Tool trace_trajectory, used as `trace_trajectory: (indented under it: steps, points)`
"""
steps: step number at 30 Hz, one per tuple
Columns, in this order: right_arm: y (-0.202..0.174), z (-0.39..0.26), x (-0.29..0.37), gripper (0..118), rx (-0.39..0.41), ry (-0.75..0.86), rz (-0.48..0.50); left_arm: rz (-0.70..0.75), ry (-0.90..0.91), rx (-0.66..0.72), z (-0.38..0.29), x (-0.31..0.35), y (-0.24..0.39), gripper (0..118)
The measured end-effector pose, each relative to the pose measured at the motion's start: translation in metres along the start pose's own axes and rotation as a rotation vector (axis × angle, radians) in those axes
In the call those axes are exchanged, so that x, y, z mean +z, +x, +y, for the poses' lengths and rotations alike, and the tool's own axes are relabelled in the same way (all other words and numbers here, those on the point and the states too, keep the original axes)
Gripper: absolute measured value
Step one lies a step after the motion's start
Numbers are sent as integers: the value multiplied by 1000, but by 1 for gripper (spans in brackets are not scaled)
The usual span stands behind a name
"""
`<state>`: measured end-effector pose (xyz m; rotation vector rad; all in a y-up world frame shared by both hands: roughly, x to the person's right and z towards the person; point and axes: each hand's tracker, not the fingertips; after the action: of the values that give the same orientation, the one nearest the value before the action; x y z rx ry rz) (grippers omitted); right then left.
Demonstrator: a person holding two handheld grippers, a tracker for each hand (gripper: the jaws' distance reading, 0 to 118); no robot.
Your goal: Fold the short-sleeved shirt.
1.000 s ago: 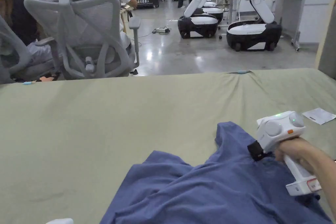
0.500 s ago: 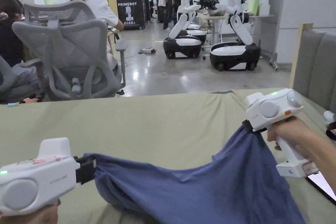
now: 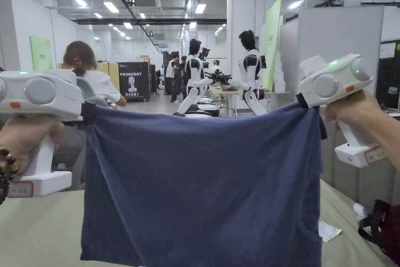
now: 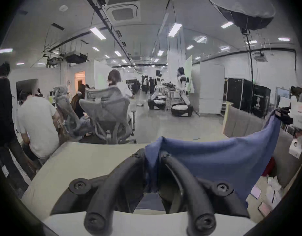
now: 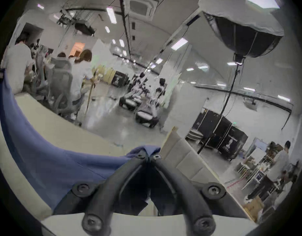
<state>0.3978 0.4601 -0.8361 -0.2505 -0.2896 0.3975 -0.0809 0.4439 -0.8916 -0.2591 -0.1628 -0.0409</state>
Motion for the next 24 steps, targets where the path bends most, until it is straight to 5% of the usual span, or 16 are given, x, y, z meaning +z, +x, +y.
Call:
trace_trajectory:
  steps: [6, 16, 24]
  points:
    - [17, 46, 7, 1, -162, 85, -13, 18, 69, 29, 35, -3, -4, 12]
    - [22, 41, -3, 1, -204, 117, -22, 22, 115, 72, 28, -7, -7, 12]
    - [-21, -52, -50, 1, -222, -61, 52, 2, 0, 89, -63, -45, -7, 12]
